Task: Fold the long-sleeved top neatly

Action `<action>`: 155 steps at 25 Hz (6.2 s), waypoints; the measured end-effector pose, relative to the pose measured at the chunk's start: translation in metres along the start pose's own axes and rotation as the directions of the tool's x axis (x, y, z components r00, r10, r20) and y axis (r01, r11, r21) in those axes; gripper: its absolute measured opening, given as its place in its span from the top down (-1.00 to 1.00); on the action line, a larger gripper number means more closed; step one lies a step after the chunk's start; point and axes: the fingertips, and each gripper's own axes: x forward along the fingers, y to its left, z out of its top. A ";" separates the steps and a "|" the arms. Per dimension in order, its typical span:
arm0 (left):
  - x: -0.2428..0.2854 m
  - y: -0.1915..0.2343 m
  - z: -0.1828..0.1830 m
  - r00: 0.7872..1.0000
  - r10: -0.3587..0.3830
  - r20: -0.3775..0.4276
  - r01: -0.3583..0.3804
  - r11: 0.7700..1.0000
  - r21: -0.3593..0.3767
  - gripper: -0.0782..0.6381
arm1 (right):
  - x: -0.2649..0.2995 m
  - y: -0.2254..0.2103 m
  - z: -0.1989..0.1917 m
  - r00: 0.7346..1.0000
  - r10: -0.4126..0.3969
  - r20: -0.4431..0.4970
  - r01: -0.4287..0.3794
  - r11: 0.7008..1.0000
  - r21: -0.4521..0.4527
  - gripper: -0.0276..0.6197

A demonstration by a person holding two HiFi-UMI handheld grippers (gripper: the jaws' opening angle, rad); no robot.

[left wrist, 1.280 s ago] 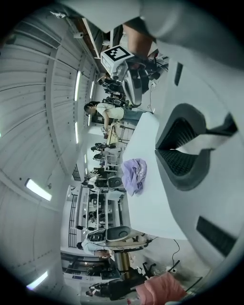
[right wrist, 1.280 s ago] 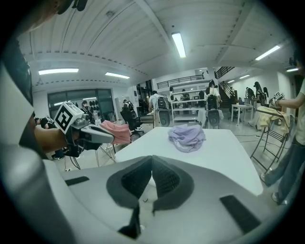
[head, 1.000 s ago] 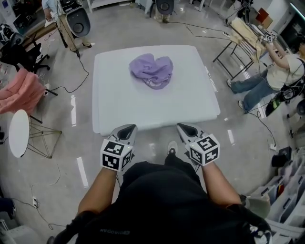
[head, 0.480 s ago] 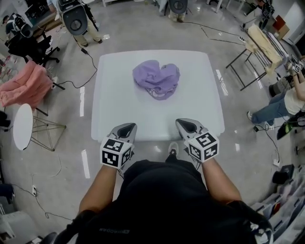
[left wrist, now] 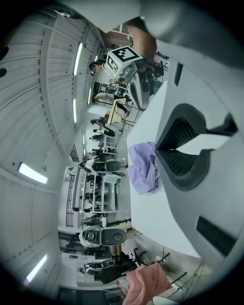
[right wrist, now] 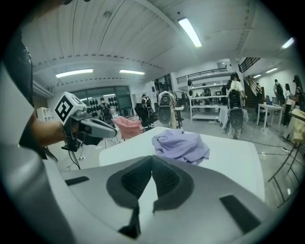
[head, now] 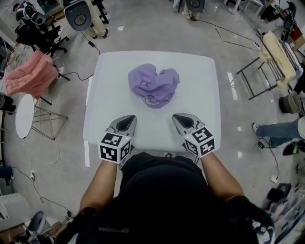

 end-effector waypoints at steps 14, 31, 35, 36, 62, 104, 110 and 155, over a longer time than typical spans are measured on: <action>0.015 0.040 0.009 0.997 0.031 -0.065 -0.028 0.999 0.044 0.77 | 0.048 -0.011 0.005 0.997 -0.006 -0.075 0.002 0.998 -0.062 0.90; 0.006 0.112 -0.023 0.992 0.025 -0.122 -0.018 0.998 0.052 0.77 | 0.157 -0.033 -0.007 0.954 -0.127 -0.272 0.060 0.969 -0.240 0.55; 0.008 0.115 -0.022 0.993 0.004 -0.122 0.004 0.998 0.065 0.77 | 0.164 -0.041 -0.023 0.914 -0.173 -0.368 0.064 0.955 -0.290 0.66; 0.008 0.115 -0.021 0.992 -0.002 -0.126 0.012 0.997 0.073 0.77 | 0.163 -0.042 -0.021 0.913 -0.179 -0.367 0.072 0.955 -0.287 0.75; 0.073 0.079 0.123 0.999 -0.048 0.023 0.031 0.883 0.468 0.30 | -0.007 0.001 0.303 0.926 -0.166 0.339 0.277 0.908 -0.315 0.83; -0.040 0.175 0.184 0.954 0.187 0.236 -0.242 0.942 0.231 0.73 | 0.056 -0.002 0.158 0.988 0.077 0.132 -0.067 0.995 -0.079 0.55; -0.040 0.176 0.183 0.956 0.188 0.225 -0.241 0.940 0.241 0.73 | 0.074 -0.014 0.093 0.999 -0.024 -0.034 0.018 0.983 -0.184 0.53; -0.089 0.125 0.270 0.870 0.385 0.308 -0.486 0.776 0.402 0.73 | -0.102 -0.118 0.289 0.925 -0.157 0.346 0.308 0.844 -0.438 0.88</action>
